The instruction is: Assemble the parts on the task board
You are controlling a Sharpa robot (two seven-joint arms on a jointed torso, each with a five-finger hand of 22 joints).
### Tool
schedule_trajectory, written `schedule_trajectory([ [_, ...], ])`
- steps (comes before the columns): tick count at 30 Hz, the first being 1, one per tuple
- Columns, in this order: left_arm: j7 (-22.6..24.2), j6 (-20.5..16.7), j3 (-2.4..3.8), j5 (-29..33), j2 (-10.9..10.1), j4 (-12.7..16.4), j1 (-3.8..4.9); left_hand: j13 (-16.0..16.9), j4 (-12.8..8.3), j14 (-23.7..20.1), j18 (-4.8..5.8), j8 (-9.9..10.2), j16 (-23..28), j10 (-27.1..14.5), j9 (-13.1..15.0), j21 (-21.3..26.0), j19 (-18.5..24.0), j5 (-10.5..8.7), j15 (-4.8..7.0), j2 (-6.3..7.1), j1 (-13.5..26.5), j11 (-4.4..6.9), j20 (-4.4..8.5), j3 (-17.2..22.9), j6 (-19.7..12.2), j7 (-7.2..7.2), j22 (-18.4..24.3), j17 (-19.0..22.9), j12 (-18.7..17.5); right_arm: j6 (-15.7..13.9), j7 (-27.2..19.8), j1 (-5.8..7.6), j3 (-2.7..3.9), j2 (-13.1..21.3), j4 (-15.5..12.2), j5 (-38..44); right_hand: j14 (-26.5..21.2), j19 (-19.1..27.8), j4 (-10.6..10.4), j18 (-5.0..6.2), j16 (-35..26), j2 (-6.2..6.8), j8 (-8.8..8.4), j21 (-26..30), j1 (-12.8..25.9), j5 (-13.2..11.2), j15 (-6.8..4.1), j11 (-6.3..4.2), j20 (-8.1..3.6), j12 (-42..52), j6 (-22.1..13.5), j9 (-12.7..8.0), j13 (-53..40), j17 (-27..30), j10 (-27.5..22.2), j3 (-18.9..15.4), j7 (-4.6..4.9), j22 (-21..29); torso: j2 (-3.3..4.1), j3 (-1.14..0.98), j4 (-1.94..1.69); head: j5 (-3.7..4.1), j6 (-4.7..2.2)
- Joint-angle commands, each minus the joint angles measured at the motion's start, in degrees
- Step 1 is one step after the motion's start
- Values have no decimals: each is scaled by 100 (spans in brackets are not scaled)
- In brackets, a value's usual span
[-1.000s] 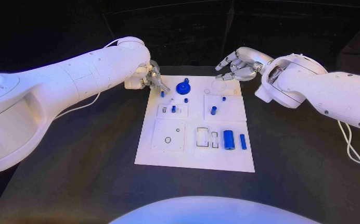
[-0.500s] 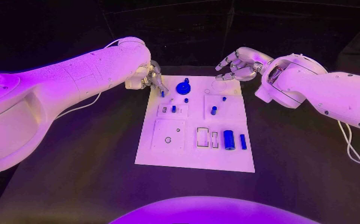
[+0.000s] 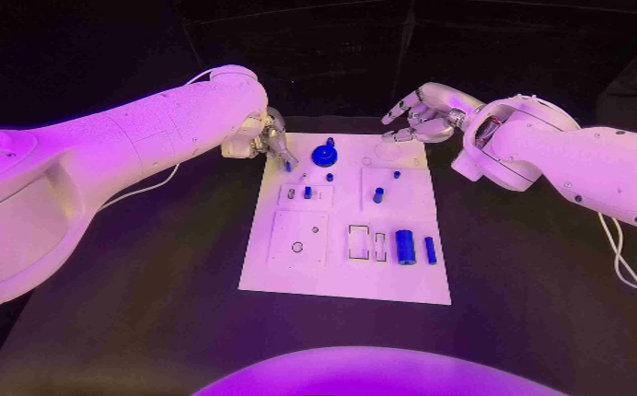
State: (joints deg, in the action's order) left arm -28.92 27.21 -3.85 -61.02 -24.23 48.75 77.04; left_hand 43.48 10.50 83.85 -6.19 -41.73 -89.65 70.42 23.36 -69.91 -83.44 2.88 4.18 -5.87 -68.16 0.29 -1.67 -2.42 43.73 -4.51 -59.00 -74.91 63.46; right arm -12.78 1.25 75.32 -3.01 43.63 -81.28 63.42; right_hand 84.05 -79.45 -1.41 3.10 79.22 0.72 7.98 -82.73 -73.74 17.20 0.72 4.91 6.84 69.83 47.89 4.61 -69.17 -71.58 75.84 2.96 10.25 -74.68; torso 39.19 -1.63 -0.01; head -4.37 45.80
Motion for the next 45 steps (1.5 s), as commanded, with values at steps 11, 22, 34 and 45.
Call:
schedule_trajectory([
  [11,102,-49,2,15,29,-19,0,-16,-606,615,46,129,-35,-50,-116,-17,-4,-1,5,-487,-761,7,-16,718,-37,34,-8,-1509,18,5,-46,12,5,6,-10,17,213,1,11,37,-9,-55,44,27,-1,42,-51,-26,-27,10,-4,6,-12,-5,11,-27,-38,-12,1,2,1,-2,1],
  [22,197,-76,2,318,14,-48,-2,-83,-1307,615,43,109,-35,-63,-246,-19,8,31,-75,-217,-310,-60,-66,2544,-84,-80,-22,-1509,-1,26,2,12,5,12,-18,17,213,1,11,37,-9,-55,44,27,-1,42,-51,-26,-27,10,-4,6,-12,-5,11,-27,-38,-12,-4,-2,-6,-21,0],
  [34,279,-650,2,954,-406,467,20,-167,-1557,614,34,-128,-32,-10,-259,24,26,301,-68,129,444,-59,-87,3822,-8,-44,36,-1502,15,38,46,12,5,50,-31,17,217,-4,-5,37,-19,-69,74,33,-16,229,-56,-32,-33,14,-2,4,-6,-2,16,-55,-42,-9,-12,-5,-23,-50,-2],
  [45,296,-1512,-49,1148,-1136,1675,8,-206,-1631,610,33,-238,-25,32,-277,31,18,514,-45,292,676,-26,-68,4150,69,-8,39,-1488,9,45,61,12,5,75,-34,17,218,-5,-5,37,-18,-70,77,34,-20,257,-57,-32,-34,14,-4,4,-5,-6,17,-59,-43,-9,-25,-12,-75,-51,12],
])
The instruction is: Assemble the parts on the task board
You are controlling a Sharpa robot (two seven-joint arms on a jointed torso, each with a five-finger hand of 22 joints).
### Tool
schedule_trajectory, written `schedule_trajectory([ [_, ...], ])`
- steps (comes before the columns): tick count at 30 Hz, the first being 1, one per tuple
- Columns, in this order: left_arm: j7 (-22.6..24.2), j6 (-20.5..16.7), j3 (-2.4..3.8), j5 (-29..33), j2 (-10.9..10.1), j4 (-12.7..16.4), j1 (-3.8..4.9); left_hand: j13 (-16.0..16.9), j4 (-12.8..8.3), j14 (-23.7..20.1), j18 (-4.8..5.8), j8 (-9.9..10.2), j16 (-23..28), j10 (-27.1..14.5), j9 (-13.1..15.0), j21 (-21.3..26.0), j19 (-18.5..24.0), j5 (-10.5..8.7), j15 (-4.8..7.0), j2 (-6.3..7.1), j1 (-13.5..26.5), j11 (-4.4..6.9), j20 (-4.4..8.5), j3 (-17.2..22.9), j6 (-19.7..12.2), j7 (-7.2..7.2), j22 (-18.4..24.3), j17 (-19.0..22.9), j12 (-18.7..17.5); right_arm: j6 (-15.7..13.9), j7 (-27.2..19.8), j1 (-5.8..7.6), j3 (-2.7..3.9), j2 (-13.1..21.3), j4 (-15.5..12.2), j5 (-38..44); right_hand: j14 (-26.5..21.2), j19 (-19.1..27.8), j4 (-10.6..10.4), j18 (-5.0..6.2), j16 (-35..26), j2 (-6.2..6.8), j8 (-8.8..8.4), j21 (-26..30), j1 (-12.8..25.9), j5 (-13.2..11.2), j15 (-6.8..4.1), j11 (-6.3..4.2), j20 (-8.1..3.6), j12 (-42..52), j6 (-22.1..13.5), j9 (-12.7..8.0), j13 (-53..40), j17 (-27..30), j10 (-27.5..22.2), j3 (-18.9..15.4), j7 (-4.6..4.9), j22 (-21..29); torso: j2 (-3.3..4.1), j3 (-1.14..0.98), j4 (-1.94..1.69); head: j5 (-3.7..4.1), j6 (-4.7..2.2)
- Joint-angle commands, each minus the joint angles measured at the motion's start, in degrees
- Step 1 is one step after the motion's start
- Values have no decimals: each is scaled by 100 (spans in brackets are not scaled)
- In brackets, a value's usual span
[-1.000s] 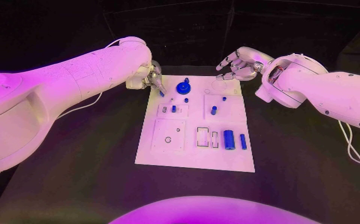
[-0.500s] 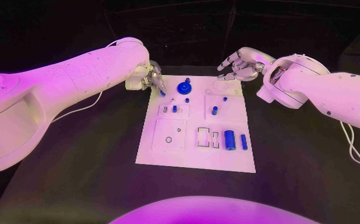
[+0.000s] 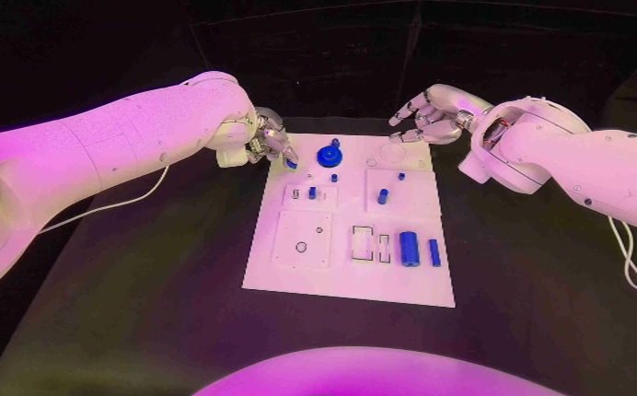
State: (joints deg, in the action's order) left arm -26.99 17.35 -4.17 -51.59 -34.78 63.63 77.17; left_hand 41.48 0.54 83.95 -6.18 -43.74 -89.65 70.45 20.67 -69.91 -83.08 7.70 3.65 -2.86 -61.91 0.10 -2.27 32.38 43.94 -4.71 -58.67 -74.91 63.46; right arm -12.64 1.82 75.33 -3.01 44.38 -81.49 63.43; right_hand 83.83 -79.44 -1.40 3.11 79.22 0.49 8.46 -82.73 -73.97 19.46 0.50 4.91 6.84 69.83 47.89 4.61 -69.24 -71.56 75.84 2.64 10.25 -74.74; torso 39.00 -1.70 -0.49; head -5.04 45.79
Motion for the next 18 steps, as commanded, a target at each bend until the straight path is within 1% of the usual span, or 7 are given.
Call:
schedule_trajectory([
  [1,105,-595,-41,208,-143,298,-9,-8,-641,600,32,-44,-25,33,-10,32,-18,37,10,3,62,-4,-7,689,53,15,7,-1487,9,32,3,12,4,1,-12,15,240,-5,-6,36,-18,-46,29,34,3,30,-36,-32,-34,14,-4,4,3,-8,17,-27,-43,-4,-8,-6,-35,23,21],
  [4,112,-791,-127,151,-326,626,-24,-64,-649,598,30,-57,-20,14,-11,37,-17,42,13,16,73,0,-4,721,60,20,15,-1478,-23,34,4,12,4,0,-10,15,240,-5,-6,36,-18,-47,29,34,3,31,-36,-32,-34,14,-4,4,3,-7,17,-27,-43,-4,-10,-7,-45,29,24],
  [6,111,-890,-168,52,-423,794,-43,-91,-660,597,29,-73,-18,8,-15,42,-17,43,18,38,89,5,0,762,70,25,21,-1473,-41,36,5,12,4,0,-10,15,239,-6,-7,36,-21,-48,31,34,0,45,-36,-32,-34,15,-4,3,3,-4,17,-28,-43,-4,-7,-4,-32,14,20],
  [10,84,-1038,-245,-118,-575,1060,-89,-95,-667,597,30,-92,-19,17,-21,39,-20,41,23,68,113,11,4,802,86,32,14,-1475,-44,36,5,12,4,4,-13,15,240,-7,-7,36,-20,-49,32,33,-2,54,-36,-33,-35,14,-5,3,4,-5,16,-29,-43,-6,-6,1,-33,-8,23],
  [11,70,-1071,-272,-186,-608,1126,-104,-92,-665,598,30,-96,-21,21,-23,40,-20,38,24,76,122,12,6,808,89,33,16,-1478,-43,37,5,12,4,4,-14,15,240,-9,-7,35,-20,-49,33,33,-3,60,-37,-33,-35,13,-5,3,5,-6,16,-29,-43,-7,-4,-1,-28,-19,21],
  [13,54,-1105,-301,-272,-636,1194,-120,-94,-661,598,30,-102,-21,25,-26,41,-20,34,26,89,137,13,8,814,94,35,18,-1478,-43,37,4,12,4,2,-14,15,240,-9,-7,35,-20,-49,33,33,-3,60,-37,-33,-35,13,-5,3,5,-6,16,-29,-43,-7,-5,-3,-26,-21,30],
  [18,11,-1121,-340,-408,-656,1312,-152,-92,-641,600,33,-134,-25,47,-34,31,-27,23,34,122,186,24,14,823,126,50,0,-1488,-38,37,-1,12,4,-6,-12,15,240,-9,-7,35,-20,-49,33,33,-3,60,-37,-33,-35,13,-5,3,5,-6,16,-29,-43,-7,-6,-4,-19,-22,30],
])
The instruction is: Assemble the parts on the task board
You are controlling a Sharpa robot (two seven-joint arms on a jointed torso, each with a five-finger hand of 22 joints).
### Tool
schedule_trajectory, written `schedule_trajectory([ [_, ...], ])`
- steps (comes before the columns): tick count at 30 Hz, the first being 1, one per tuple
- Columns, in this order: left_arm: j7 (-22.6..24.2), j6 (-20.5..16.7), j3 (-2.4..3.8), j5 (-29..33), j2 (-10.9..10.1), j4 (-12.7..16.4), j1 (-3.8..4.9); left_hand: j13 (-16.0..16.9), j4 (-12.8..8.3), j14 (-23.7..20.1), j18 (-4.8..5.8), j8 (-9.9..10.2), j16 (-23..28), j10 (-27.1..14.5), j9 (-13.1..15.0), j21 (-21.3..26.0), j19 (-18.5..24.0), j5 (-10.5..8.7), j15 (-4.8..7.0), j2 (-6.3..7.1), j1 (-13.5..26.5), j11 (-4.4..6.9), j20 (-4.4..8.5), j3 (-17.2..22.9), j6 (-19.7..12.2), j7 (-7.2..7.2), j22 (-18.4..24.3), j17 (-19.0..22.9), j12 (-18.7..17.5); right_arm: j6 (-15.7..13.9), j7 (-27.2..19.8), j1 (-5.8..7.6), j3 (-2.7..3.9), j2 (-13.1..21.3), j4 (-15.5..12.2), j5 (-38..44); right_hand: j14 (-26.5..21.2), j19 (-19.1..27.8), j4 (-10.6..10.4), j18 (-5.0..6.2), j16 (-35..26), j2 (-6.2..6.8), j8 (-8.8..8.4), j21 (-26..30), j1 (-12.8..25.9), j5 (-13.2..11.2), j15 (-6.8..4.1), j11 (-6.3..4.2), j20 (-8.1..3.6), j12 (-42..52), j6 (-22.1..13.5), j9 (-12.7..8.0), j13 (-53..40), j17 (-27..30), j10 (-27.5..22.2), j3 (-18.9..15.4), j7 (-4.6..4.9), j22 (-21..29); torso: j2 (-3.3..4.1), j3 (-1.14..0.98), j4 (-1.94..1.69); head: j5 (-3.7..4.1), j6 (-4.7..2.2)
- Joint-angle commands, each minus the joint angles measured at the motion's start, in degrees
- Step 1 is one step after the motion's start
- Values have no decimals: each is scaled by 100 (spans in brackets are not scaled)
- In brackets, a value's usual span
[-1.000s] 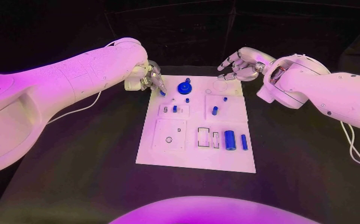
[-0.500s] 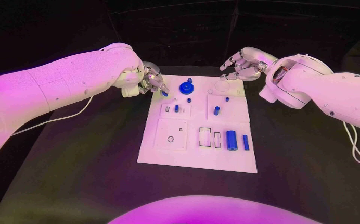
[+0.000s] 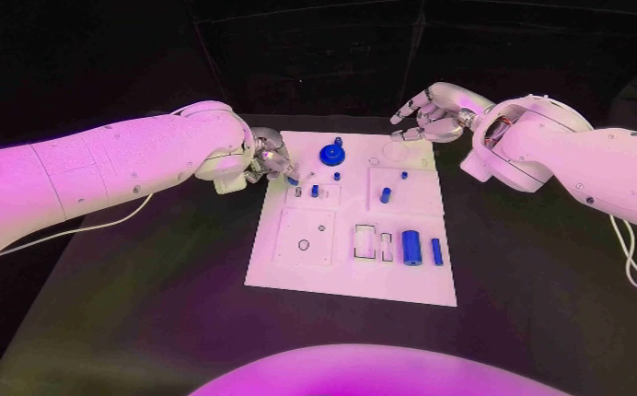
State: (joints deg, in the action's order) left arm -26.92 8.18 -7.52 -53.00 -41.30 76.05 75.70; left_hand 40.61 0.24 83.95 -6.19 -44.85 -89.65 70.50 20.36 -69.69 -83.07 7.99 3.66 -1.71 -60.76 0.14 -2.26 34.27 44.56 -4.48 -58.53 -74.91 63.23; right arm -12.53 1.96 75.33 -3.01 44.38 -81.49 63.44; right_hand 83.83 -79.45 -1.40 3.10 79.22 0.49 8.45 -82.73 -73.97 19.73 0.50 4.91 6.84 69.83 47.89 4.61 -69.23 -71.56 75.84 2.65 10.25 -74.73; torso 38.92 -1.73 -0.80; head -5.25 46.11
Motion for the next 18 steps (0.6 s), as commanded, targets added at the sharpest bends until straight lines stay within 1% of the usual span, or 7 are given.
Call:
schedule_trajectory([
  [1,-8,-213,-10,-301,-4,93,-11,-1,-604,602,35,-31,-28,49,-5,6,-30,-8,36,13,83,24,15,635,72,31,-20,-1493,-12,26,-16,12,5,-7,-12,14,240,-8,-7,35,-20,-49,35,33,-3,32,-37,-33,-35,13,-5,3,4,-7,15,-30,-43,-8,3,-1,13,-2,-2],
  [2,-15,-217,-13,-324,-2,109,-16,0,-598,603,35,-37,-29,53,-6,4,-31,-10,38,17,92,26,17,634,77,34,-22,-1497,-11,26,-17,12,5,-9,-12,14,240,-8,-7,35,-20,-49,35,33,-3,32,-37,-33,-35,13,-5,3,4,-7,15,-30,-43,-8,5,-1,14,-2,0],
  [5,-33,-211,-18,-367,5,143,-28,7,-550,605,40,-76,-35,85,-22,-11,-41,-188,52,22,140,44,28,635,99,59,-46,-1509,2,26,-19,12,5,-12,-10,14,240,-8,-7,35,-20,-49,35,33,-3,32,-37,-33,-35,13,-5,3,4,-7,15,-30,-43,-8,2,-3,15,-3,5],
  [6,-40,-204,-20,-378,8,154,-31,11,-545,605,41,-81,-35,90,-24,-13,-42,-209,54,22,143,47,30,637,100,62,-50,-1509,5,26,-19,12,5,-13,-10,14,240,-8,-7,35,-20,-49,35,33,-3,32,-37,-33,-35,13,-5,3,4,-7,15,-30,-43,-8,2,-5,14,-5,6],
  [10,-71,-155,-24,-440,20,199,-45,18,-539,605,44,-90,-35,98,-28,-25,-47,-235,57,21,147,51,33,641,104,66,-68,-1509,11,25,-20,12,5,-14,-11,14,240,-8,-7,35,-20,-49,35,33,-3,32,-37,-33,-35,13,-5,3,4,-7,15,-30,-43,-8,6,-9,13,-3,8],
  [18,-126,-37,-29,-685,58,236,-60,40,-531,605,50,-106,-35,117,-32,-46,-56,-264,60,24,153,56,36,640,114,72,-101,-1509,27,24,-22,12,5,-18,-12,14,240,-8,-7,35,-20,-49,35,33,-3,32,-37,-33,-35,13,-5,3,4,-7,15,-30,-43,-8,5,-7,9,6,26],
])
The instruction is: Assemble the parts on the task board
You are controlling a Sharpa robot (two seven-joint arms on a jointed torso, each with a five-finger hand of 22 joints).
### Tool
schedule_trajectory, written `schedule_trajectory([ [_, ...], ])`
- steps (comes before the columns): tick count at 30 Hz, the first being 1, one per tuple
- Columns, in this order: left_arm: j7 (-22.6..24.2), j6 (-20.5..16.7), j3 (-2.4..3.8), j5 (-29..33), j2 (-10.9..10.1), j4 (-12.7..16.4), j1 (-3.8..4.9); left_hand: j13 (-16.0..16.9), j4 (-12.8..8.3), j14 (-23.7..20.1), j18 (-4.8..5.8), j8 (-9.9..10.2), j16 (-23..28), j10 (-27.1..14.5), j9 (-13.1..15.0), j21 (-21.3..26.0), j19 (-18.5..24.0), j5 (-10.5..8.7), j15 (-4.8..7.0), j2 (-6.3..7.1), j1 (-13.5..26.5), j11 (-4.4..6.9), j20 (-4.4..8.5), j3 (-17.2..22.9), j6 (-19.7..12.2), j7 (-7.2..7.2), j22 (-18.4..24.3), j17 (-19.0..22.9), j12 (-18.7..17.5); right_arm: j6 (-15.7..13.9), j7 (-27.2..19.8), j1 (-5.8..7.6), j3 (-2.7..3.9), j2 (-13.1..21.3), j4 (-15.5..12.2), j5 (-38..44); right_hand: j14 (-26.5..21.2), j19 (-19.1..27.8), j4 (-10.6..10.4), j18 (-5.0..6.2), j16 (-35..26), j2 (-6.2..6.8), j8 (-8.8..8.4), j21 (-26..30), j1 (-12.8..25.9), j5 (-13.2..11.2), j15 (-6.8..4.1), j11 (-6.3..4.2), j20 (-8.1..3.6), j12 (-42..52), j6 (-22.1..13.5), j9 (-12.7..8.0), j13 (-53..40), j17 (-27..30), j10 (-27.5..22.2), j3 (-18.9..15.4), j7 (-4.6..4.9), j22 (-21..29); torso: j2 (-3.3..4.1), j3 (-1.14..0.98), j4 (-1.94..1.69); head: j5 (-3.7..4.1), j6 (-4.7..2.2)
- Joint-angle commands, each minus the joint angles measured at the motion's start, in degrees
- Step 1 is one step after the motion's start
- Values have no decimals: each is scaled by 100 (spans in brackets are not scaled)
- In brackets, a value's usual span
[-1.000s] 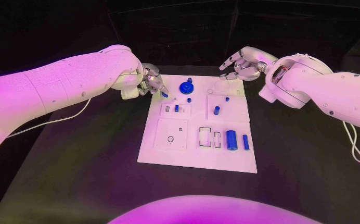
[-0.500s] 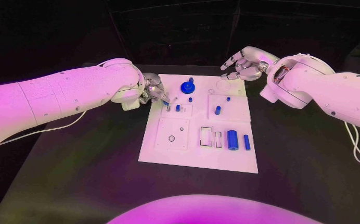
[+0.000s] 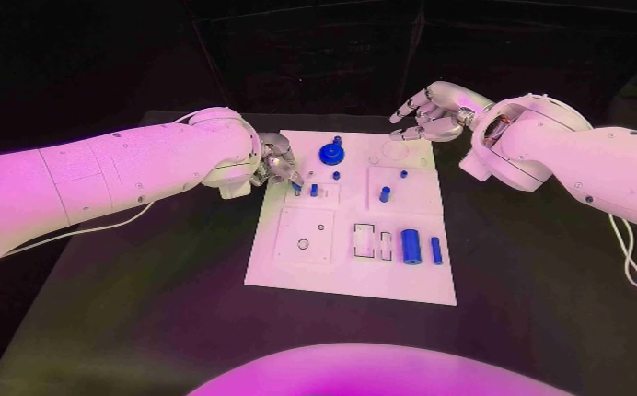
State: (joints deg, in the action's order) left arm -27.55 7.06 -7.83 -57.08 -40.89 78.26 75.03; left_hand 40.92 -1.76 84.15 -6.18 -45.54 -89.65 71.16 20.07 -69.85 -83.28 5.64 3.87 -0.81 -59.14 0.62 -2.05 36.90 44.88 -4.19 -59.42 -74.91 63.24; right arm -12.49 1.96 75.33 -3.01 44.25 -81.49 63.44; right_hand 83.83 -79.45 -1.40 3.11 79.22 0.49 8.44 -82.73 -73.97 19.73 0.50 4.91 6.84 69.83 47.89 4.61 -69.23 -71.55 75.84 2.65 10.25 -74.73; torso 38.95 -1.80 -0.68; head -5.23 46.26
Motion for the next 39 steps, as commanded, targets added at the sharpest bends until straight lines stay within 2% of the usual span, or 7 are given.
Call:
schedule_trajectory([
  [1,-71,89,2,-307,23,15,5,9,-332,585,50,-38,-35,51,-3,-29,-36,-30,39,-66,-9,8,15,377,82,43,-11,-1509,27,20,-23,12,5,-6,-12,14,240,-8,-7,35,-20,-49,35,33,-3,32,-37,-33,-35,13,-5,3,3,-7,16,-30,-43,-8,1,0,-2,3,12],
  [12,-199,247,-2,-528,70,-35,-1,17,-325,585,56,-57,-35,68,-10,-51,-45,-68,43,-51,1,15,20,365,95,52,-44,-1509,37,22,-32,12,5,-12,-11,14,241,-6,-9,36,-19,-49,41,36,-6,56,-38,-34,-36,13,-4,3,5,-10,15,-35,-44,-4,2,1,2,12,9],
  [23,-258,411,-3,-605,82,-43,-3,19,-325,585,60,-64,-35,74,-12,-64,-50,-78,45,-44,2,18,21,359,102,56,-64,-1509,40,26,-32,12,5,-11,-13,14,241,-6,-9,36,-19,-49,41,36,-6,56,-38,-34,-36,13,-4,3,5,-10,15,-35,-44,-4,-3,2,-11,8,24],
  [35,-202,489,-5,-610,96,21,-13,19,-334,585,61,-72,-35,79,-16,-64,-51,-84,46,-35,-3,23,22,355,110,63,-63,-1509,42,31,-37,11,5,-16,-13,14,241,-6,-9,36,-19,-49,41,36,-6,56,-38,-34,-36,13,-4,3,5,-10,15,-35,-44,-4,4,-2,9,1,24],
  [39,-201,544,-6,-610,96,43,-16,18,-339,585,62,-76,-35,81,-17,-69,-52,-86,47,-31,-7,25,23,353,115,66,-71,-1509,42,32,-36,11,5,-13,-13,14,241,-6,-9,36,-19,-49,41,36,-6,56,-38,-34,-36,13,-4,3,5,-10,15,-35,-44,-4,5,0,1,10,35],
])
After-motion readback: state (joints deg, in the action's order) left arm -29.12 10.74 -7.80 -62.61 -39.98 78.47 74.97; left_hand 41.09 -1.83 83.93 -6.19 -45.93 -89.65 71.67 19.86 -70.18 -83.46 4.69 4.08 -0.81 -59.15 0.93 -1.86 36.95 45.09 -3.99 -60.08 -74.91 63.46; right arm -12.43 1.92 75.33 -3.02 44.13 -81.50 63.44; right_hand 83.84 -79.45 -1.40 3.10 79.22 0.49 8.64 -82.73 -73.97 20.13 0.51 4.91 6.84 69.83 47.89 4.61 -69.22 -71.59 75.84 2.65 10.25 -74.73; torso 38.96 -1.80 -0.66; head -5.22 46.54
